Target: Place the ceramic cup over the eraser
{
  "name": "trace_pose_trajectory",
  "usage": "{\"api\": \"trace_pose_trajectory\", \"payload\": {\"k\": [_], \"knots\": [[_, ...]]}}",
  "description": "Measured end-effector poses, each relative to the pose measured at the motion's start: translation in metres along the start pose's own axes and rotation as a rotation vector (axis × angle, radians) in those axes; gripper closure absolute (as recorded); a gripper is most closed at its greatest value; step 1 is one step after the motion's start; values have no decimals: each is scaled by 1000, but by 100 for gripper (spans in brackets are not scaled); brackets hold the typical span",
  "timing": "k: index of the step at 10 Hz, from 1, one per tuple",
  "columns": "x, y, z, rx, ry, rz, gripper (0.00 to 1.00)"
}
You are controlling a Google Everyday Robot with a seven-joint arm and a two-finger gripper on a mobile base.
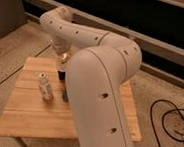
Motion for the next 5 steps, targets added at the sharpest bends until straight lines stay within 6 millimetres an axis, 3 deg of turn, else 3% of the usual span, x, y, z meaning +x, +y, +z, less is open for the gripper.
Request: {"api": "trace_pose_trajectory", "payload": {"k": [5], "knots": [[0, 2, 20, -20, 53, -20, 100]]}}
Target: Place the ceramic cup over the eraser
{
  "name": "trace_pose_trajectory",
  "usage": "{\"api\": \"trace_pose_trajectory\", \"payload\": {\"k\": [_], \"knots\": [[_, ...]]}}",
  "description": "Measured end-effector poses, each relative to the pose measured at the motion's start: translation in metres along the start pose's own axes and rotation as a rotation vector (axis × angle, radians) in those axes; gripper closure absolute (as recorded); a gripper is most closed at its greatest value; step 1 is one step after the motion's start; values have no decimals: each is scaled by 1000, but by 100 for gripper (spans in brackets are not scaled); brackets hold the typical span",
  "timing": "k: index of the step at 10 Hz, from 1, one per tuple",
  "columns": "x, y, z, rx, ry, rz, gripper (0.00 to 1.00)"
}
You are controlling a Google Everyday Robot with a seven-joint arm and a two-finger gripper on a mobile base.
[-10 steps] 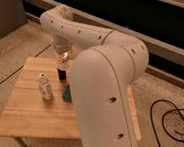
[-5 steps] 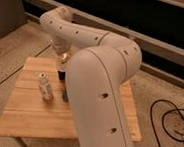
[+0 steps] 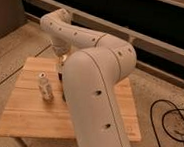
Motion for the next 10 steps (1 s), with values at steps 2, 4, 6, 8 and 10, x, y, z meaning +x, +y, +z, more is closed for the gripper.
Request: {"api": "trace_pose_trajectory", "payload": {"k": [2, 4, 6, 8, 10], "knots": [[-1, 0, 11, -5, 31, -20, 100], [-3, 0, 24, -10, 62, -47, 100], [-4, 2, 42, -20, 109, -84, 100], [-5, 4, 58, -31, 142, -113, 100], [-9, -2, 72, -31, 159, -133, 100]]}}
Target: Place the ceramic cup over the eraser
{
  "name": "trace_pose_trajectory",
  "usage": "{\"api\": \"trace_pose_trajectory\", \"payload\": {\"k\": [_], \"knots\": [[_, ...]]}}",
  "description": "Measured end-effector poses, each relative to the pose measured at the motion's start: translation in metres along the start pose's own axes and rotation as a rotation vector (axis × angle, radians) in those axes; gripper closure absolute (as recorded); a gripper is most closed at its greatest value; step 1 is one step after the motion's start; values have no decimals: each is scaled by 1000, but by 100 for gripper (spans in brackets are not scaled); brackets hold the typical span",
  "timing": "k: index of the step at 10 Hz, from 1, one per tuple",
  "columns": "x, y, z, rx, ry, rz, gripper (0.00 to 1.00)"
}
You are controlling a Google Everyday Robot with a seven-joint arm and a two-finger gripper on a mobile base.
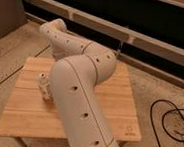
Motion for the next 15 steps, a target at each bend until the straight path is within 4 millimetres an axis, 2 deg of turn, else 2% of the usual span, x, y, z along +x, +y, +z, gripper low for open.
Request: {"api": "trace_pose_trajectory", "payload": {"k": [3, 8, 9, 14, 15], "knots": [[-5, -17, 12, 3, -6, 7, 100], [-14, -22, 21, -15, -18, -7, 99], [-16, -23, 20, -16, -27, -9, 93], [-23, -22, 15, -33, -64, -22, 41], [-23, -21, 16, -36, -65, -25, 39]]}}
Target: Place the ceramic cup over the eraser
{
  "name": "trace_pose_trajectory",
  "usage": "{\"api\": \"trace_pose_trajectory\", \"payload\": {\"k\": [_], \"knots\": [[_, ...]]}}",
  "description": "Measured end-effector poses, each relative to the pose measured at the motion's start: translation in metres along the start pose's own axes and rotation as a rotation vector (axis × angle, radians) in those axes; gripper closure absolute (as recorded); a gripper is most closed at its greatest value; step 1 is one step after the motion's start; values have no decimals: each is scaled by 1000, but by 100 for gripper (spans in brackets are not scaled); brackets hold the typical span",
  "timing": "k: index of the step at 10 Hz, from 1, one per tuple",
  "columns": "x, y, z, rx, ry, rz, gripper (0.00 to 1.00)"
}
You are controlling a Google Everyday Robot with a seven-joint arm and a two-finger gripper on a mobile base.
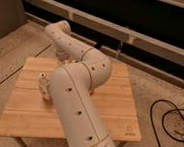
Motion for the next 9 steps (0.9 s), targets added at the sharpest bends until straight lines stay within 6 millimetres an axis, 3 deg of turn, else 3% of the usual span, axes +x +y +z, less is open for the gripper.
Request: {"api": "trace_pose_trajectory", "payload": {"k": [5, 9], "knots": [[0, 2, -2, -7, -6, -16, 39], [-8, -6, -23, 34, -45, -20, 39]]}}
